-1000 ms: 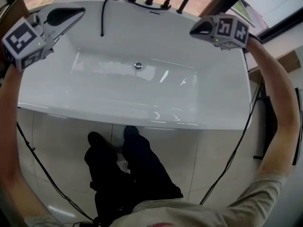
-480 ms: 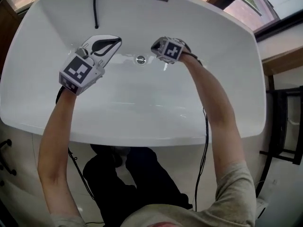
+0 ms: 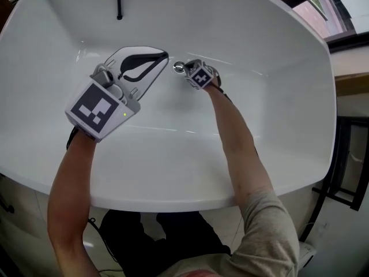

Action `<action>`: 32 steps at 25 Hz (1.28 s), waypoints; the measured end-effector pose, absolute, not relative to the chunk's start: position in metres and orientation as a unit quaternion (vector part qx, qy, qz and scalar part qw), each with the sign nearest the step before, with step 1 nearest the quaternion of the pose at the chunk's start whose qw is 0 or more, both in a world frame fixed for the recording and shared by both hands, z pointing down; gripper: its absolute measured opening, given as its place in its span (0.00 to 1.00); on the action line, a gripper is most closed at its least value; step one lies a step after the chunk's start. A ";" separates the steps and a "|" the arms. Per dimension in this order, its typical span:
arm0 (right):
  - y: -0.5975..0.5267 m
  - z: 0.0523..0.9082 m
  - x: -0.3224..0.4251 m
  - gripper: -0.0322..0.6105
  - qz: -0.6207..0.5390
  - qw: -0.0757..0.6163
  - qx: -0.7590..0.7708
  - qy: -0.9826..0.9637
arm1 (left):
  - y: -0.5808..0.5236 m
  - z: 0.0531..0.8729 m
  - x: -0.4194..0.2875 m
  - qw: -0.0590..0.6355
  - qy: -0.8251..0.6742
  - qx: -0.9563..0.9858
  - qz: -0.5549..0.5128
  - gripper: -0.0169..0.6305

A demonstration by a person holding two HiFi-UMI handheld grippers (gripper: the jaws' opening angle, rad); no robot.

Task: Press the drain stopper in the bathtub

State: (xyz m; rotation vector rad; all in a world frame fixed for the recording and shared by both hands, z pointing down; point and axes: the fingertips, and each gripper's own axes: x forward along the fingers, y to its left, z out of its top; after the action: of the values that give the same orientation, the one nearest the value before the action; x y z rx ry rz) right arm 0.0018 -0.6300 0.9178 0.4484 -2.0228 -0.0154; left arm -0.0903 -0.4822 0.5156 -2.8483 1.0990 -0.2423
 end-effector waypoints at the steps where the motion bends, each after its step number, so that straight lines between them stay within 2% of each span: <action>1: -0.634 0.927 0.001 0.05 -0.006 0.505 0.192 -0.841 | -0.484 0.511 -0.091 0.034 0.362 -0.929 -0.070 0.03; 8: -0.640 0.988 0.002 0.05 -0.024 0.540 0.177 -0.822 | -0.488 0.505 -0.094 0.037 0.371 -0.926 -0.052 0.03; 16: -0.645 0.995 -0.009 0.05 -0.067 0.566 0.162 -0.806 | -0.480 0.503 -0.103 0.040 0.374 -0.925 -0.055 0.03; 24: -0.647 1.009 -0.010 0.05 -0.149 0.647 0.113 -0.739 | -0.481 0.509 -0.097 0.063 0.367 -0.925 -0.072 0.03; 28: -0.645 1.007 -0.010 0.05 -0.132 0.645 0.131 -0.742 | -0.479 0.509 -0.097 0.064 0.369 -0.924 -0.077 0.03; 32: -0.649 0.981 -0.004 0.05 -0.068 0.607 0.188 -0.770 | -0.482 0.510 -0.097 0.094 0.368 -0.921 -0.087 0.03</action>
State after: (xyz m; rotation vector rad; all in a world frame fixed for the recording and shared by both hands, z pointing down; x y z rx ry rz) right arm -0.0037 -0.6487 0.9808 0.4335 -1.7792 -0.1562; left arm -0.0967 -0.4822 0.5099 -2.7333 1.0910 -0.2575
